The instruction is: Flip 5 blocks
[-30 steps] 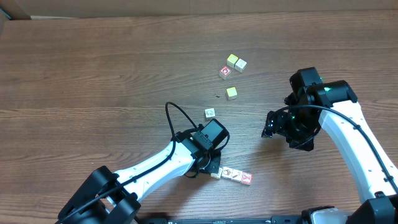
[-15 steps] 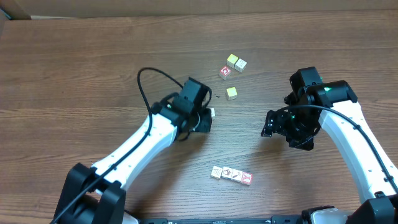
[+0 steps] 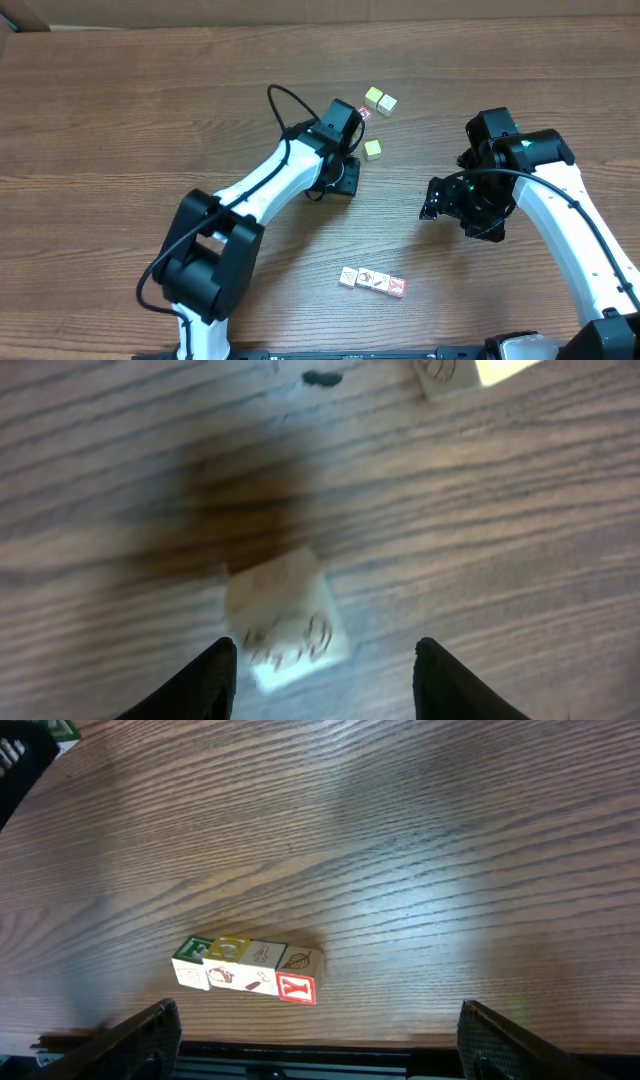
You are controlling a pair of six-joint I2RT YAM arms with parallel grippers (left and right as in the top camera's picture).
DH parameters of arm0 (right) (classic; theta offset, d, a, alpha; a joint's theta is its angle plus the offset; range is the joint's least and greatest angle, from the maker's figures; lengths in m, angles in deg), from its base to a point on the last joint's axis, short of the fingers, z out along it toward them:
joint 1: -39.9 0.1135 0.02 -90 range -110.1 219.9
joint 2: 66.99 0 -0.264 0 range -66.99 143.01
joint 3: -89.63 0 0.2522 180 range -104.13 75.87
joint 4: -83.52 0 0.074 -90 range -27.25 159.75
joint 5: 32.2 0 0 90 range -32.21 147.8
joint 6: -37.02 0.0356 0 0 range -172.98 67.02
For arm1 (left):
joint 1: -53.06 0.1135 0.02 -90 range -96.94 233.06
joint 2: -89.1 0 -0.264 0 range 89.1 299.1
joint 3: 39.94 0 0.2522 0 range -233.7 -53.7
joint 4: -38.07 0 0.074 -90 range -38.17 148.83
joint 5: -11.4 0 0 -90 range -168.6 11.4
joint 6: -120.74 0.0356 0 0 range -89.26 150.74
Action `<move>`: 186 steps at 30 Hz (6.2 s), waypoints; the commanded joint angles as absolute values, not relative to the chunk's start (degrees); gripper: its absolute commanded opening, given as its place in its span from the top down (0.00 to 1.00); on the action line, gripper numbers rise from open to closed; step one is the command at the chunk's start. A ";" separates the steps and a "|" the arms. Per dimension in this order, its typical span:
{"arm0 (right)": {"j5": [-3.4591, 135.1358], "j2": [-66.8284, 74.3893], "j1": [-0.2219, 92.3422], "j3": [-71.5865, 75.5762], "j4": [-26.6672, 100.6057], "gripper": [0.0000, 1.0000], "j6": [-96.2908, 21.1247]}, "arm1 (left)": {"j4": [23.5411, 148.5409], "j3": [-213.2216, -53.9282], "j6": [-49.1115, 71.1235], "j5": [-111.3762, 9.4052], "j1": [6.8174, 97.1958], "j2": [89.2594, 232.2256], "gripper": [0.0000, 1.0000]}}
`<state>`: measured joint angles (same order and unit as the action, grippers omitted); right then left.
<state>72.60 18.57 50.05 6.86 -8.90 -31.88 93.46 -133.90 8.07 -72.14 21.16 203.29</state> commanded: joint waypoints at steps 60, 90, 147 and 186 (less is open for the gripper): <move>72.93 17.85 49.90 5.50 -10.36 0.11 -32.45 | 93.16 -99.00 -13.27 -81.41 0.30 173.85 0.92; 72.91 17.85 49.90 5.50 -10.76 0.11 -32.45 | 88.15 -98.73 -12.52 -80.47 2.23 178.13 0.67; 72.93 17.85 49.90 5.50 -10.32 0.10 -33.10 | 96.98 -103.32 -1.33 -80.14 13.61 180.93 0.96; 72.93 17.85 49.90 5.50 -11.26 0.10 -32.88 | 100.52 -103.30 -3.17 -74.81 6.03 185.15 0.95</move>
